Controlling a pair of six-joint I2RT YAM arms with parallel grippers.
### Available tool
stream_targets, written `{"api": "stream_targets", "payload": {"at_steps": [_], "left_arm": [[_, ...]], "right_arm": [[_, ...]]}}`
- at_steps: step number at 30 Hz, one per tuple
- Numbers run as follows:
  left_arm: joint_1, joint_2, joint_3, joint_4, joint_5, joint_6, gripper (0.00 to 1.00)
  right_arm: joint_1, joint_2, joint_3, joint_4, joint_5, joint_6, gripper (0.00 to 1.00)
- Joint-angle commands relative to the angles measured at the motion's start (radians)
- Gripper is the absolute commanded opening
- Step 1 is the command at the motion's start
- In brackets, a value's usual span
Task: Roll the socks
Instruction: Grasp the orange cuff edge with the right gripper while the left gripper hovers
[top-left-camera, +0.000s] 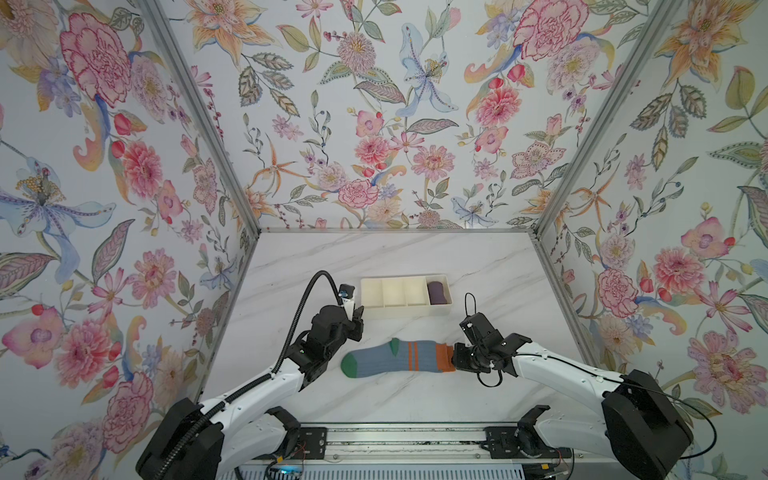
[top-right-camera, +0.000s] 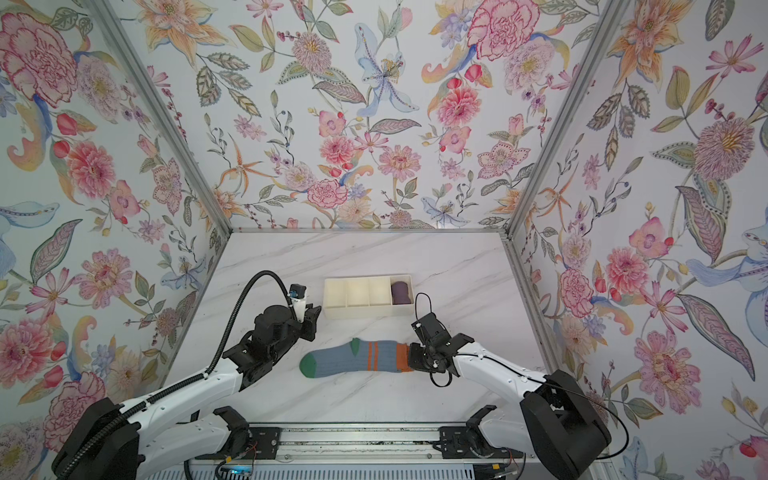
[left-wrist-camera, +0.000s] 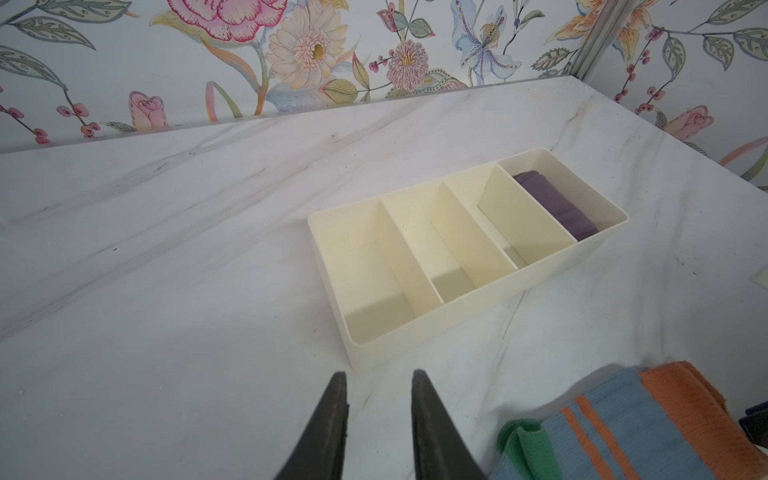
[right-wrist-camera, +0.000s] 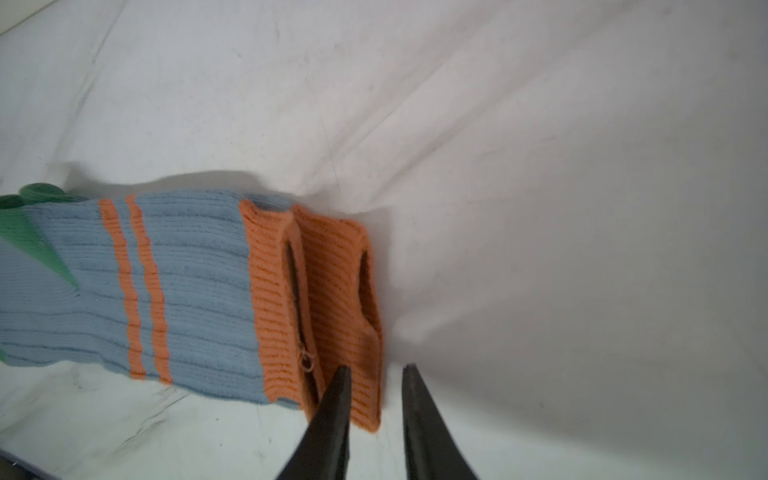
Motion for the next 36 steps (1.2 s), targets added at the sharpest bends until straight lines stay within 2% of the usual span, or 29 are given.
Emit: {"api": "stream_targets", "payload": {"at_steps": [1,16,26,31,36], "left_arm": [[-0.003,0.004,0.015,0.008,0.018,-0.010,0.29],[-0.004,0.024,0.026,0.009,0.025,-0.008,0.27],[-0.003,0.044,0.036,0.009,0.042,-0.009,0.23],[-0.003,0.062,0.044,0.007,0.051,-0.009,0.23],[-0.003,0.077,0.057,0.008,0.060,-0.010,0.23]], "right_arm": [[0.006,0.012,-0.020,0.016,-0.001,0.019,0.24],[0.015,0.023,-0.034,0.038,-0.016,0.031,0.16],[0.018,0.021,-0.042,0.051,-0.017,0.035,0.00],[0.019,0.006,-0.034,0.044,0.003,0.029,0.00],[0.085,-0.020,0.001,0.000,0.083,0.012,0.00]]}}
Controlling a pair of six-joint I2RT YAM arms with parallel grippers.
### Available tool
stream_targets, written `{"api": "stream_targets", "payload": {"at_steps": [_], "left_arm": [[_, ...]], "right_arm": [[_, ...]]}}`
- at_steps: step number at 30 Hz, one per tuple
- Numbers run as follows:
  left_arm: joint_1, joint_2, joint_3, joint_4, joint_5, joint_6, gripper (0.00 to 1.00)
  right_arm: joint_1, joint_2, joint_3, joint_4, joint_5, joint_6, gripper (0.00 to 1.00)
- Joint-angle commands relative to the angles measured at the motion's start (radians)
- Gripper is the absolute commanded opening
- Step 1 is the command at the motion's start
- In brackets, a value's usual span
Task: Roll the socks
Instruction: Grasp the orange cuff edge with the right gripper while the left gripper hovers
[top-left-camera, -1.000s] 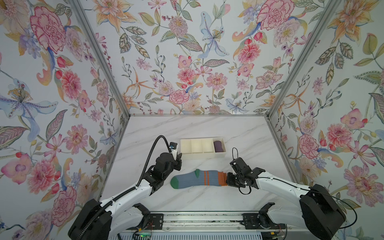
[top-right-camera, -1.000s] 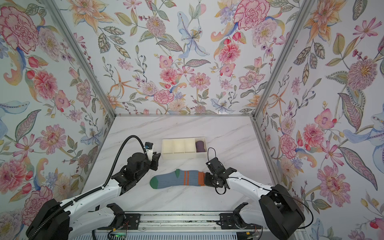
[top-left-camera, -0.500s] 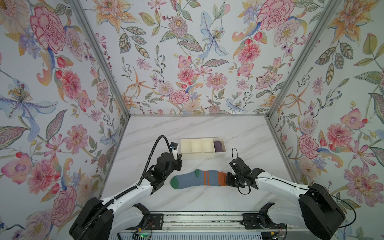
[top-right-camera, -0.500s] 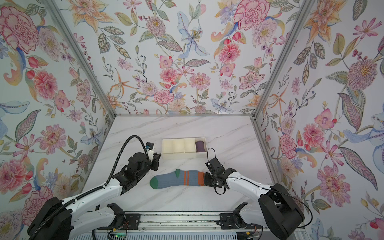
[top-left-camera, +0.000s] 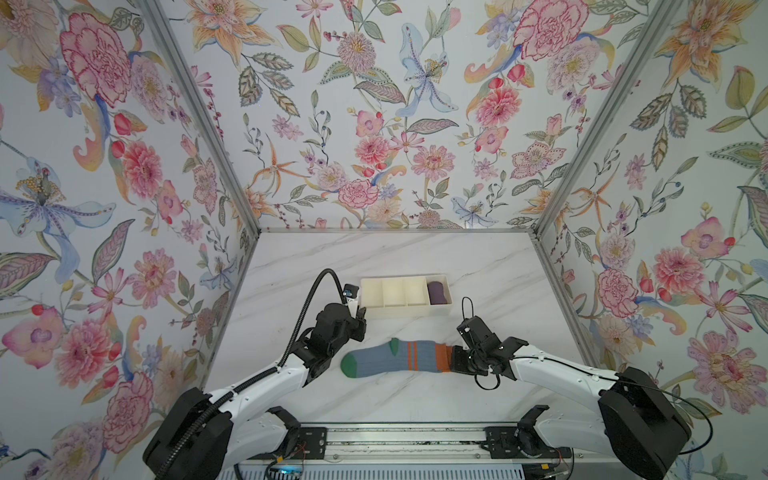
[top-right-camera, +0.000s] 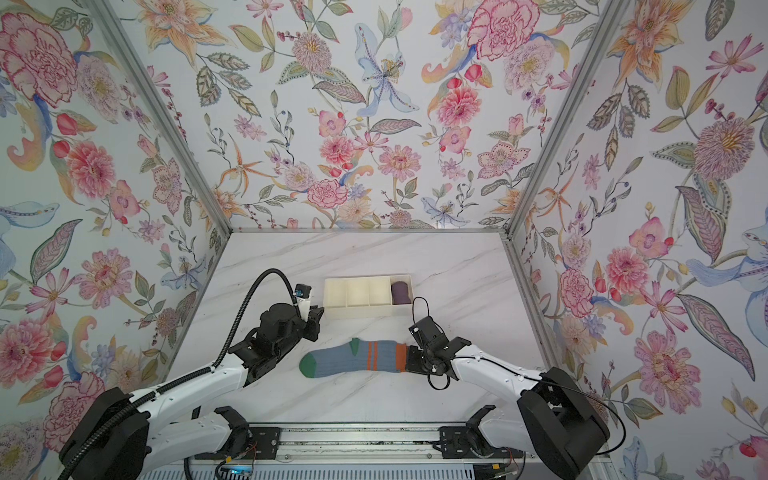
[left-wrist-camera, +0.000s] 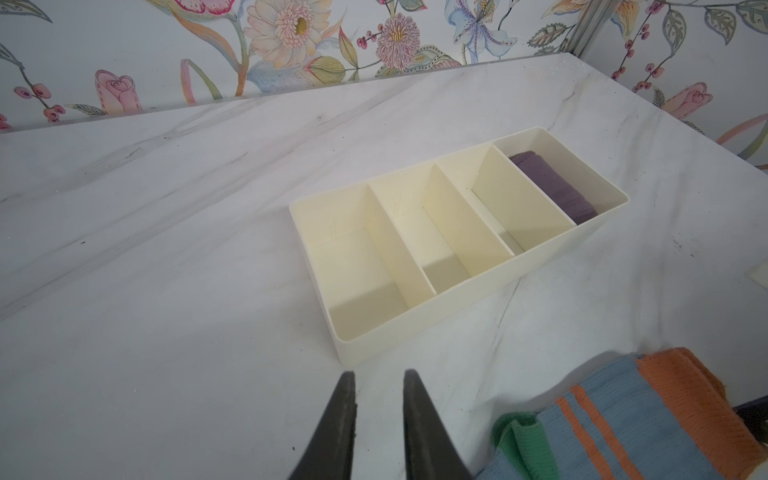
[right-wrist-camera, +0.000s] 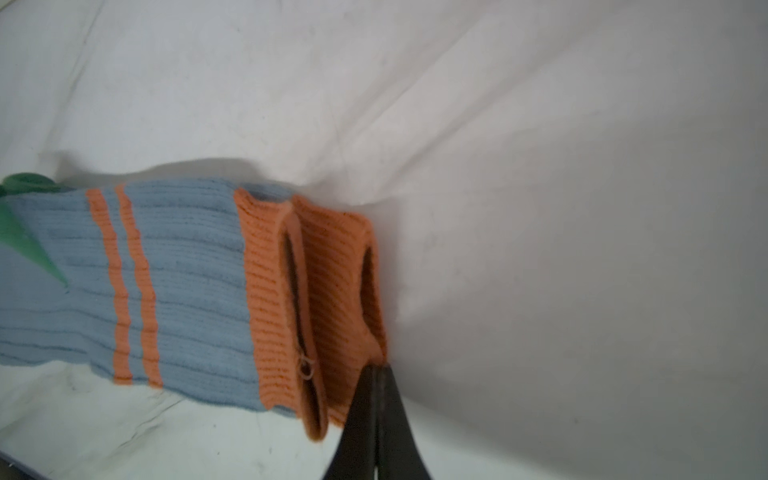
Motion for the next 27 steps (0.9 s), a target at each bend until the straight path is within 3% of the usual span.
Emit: {"api": "stream_targets", "payload": {"at_steps": [1,14,27], "left_arm": [[-0.003,0.014,0.035,0.008,0.024,-0.011,0.23],[-0.003,0.063,0.068,0.013,0.072,-0.017,0.22],[-0.003,0.065,0.062,0.019,0.087,-0.026,0.22]], "right_arm": [[0.034,-0.025,0.031,-0.050,0.071,-0.017,0.00],[0.125,0.008,0.112,-0.115,0.230,-0.030,0.00],[0.191,0.051,0.182,-0.107,0.299,-0.077,0.00]]}}
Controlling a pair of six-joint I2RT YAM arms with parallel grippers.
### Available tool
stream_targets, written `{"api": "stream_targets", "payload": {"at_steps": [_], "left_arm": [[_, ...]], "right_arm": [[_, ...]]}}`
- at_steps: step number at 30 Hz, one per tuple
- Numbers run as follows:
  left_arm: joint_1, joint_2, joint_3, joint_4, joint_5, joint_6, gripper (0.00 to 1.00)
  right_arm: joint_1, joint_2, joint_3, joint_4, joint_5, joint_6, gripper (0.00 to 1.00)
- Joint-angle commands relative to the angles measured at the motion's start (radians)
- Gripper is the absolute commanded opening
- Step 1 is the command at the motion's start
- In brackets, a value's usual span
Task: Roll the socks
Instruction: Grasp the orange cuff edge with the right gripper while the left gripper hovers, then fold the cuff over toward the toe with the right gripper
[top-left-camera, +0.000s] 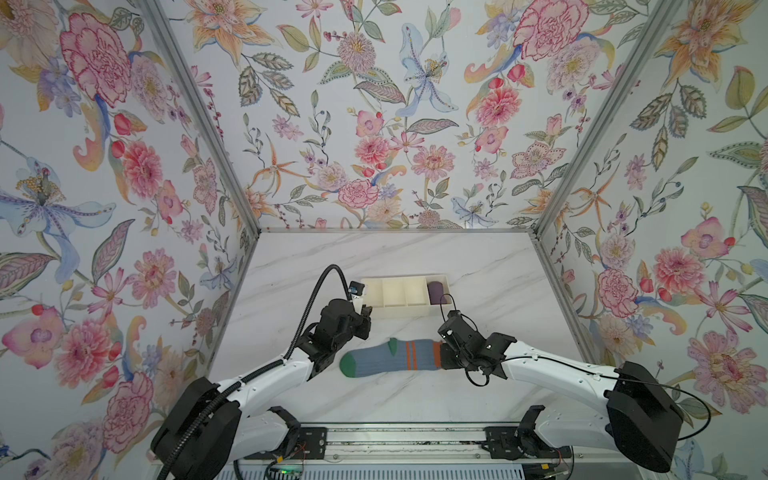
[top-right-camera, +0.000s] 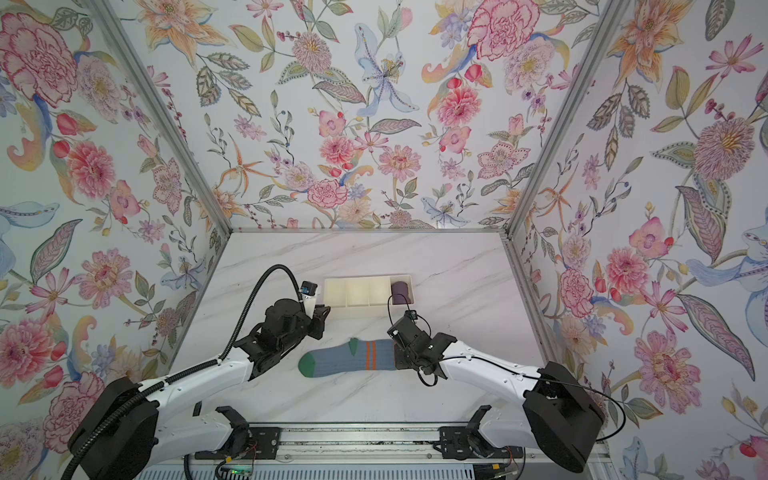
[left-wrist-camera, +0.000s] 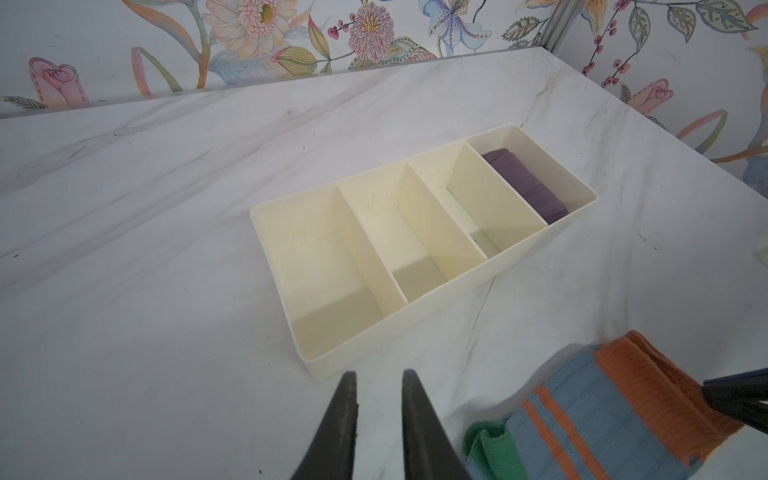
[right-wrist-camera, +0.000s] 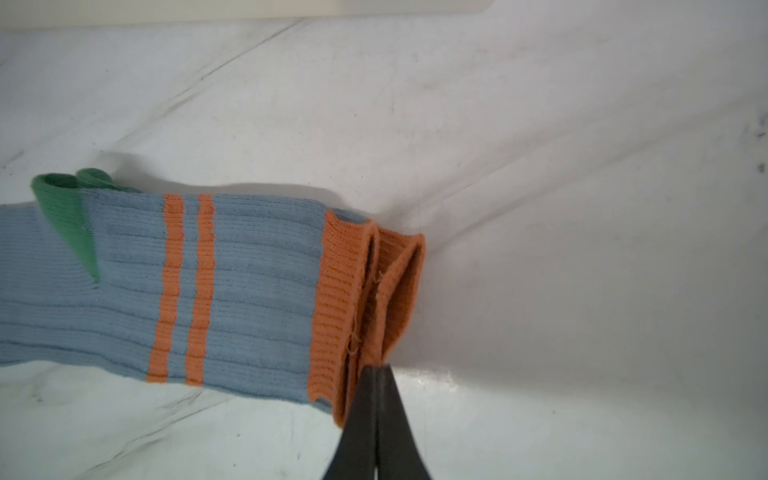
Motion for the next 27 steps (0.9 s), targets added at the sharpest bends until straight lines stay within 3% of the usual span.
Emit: {"api": "stream_targets", "payload": {"at_steps": [1,27], "left_arm": [[-0.003,0.007,0.023,0.011,0.021,-0.015,0.22],[-0.003,-0.012,0.003,0.013,0.027,-0.019,0.22]], "right_arm": [[0.019,0.012,0.024,0.000,0.035,-0.029,0.00],[0.104,0.096,0.049,0.235,-0.117,-0.142,0.00]]}}
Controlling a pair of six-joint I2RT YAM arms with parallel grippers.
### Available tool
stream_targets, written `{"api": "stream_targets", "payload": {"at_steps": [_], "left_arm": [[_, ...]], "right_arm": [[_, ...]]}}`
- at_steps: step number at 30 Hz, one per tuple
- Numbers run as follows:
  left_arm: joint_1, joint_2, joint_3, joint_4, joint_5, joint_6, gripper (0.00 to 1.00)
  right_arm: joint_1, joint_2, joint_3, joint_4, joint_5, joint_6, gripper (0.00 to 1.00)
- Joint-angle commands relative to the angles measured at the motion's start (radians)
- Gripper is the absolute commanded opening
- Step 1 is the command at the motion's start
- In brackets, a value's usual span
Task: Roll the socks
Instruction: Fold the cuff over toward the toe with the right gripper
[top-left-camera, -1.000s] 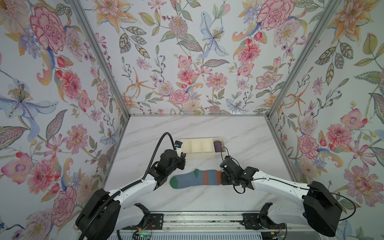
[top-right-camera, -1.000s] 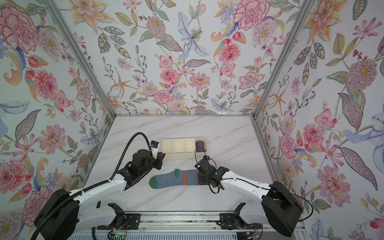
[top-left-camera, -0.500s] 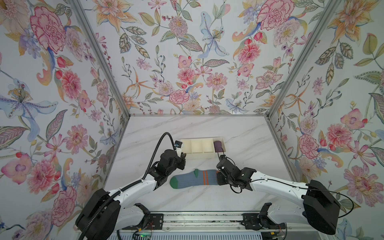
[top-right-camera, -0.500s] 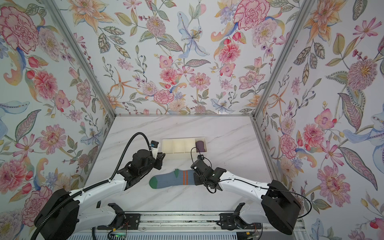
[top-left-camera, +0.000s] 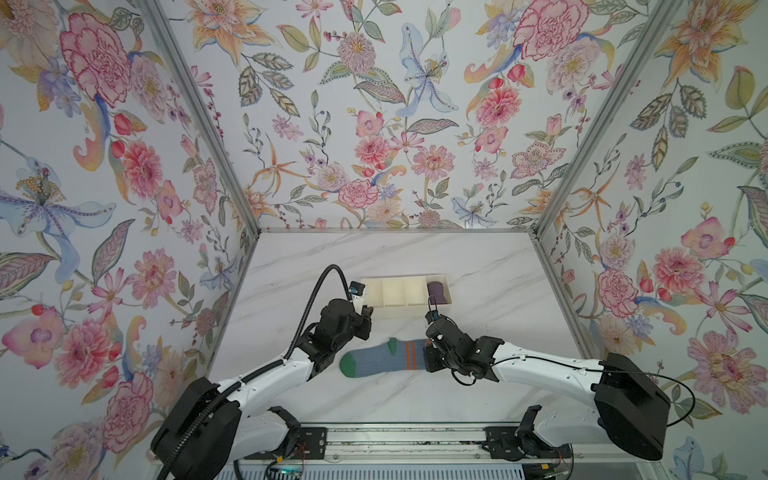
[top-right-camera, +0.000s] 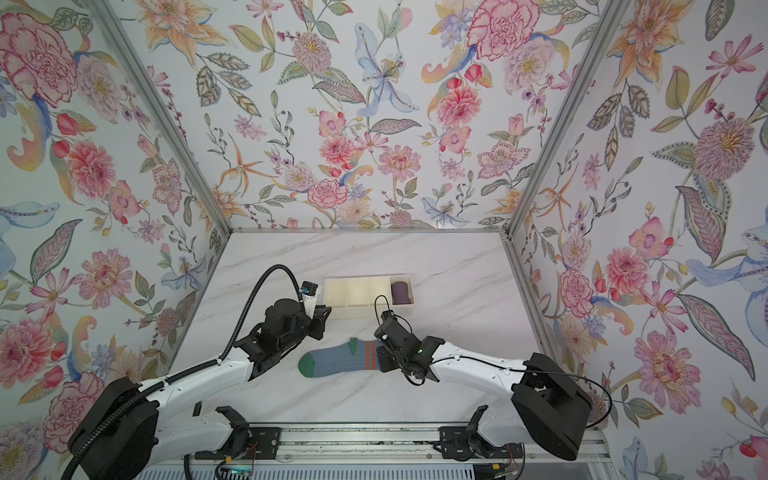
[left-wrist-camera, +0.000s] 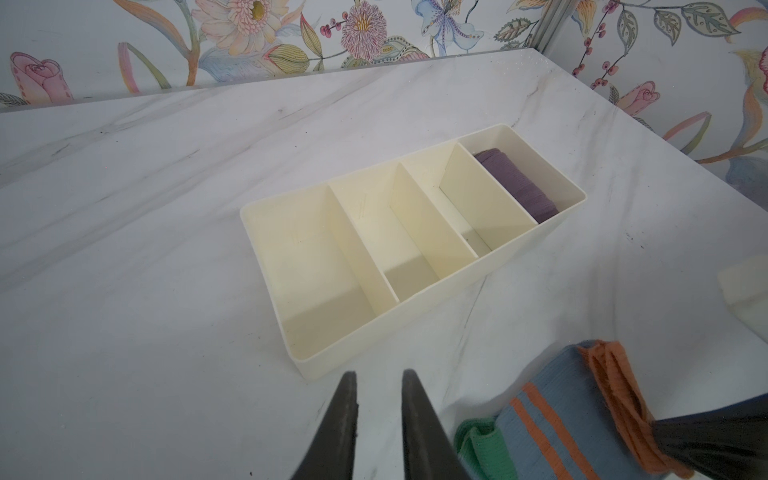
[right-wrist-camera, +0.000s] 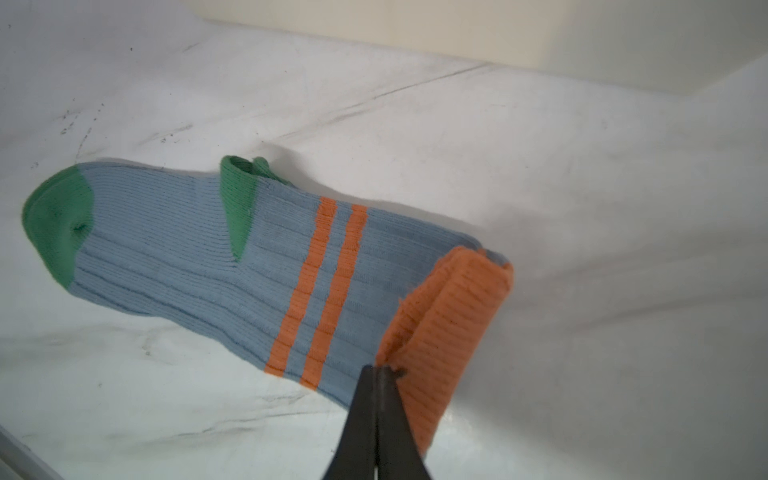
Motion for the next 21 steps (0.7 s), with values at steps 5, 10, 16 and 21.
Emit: {"api": "stream_targets", "payload": {"at_steps": [5,10,16,21], "left_arm": [[-0.003,-0.014,0.000,0.011,0.005,-0.009,0.21],[-0.004,-0.011,-0.001,0.011,0.012,-0.007,0.18],[-0.004,-0.003,0.000,0.013,0.017,-0.007,0.18],[-0.003,0.004,0.003,0.015,0.022,-0.008,0.18]], "right_arm": [[0.026,0.055,0.046,0.056,-0.054,-0.037,0.00],[0.027,0.082,0.054,0.073,-0.074,-0.041,0.00],[0.012,0.104,0.047,0.072,-0.082,-0.037,0.00],[-0.016,0.143,0.033,0.075,-0.146,-0.017,0.00]]}}
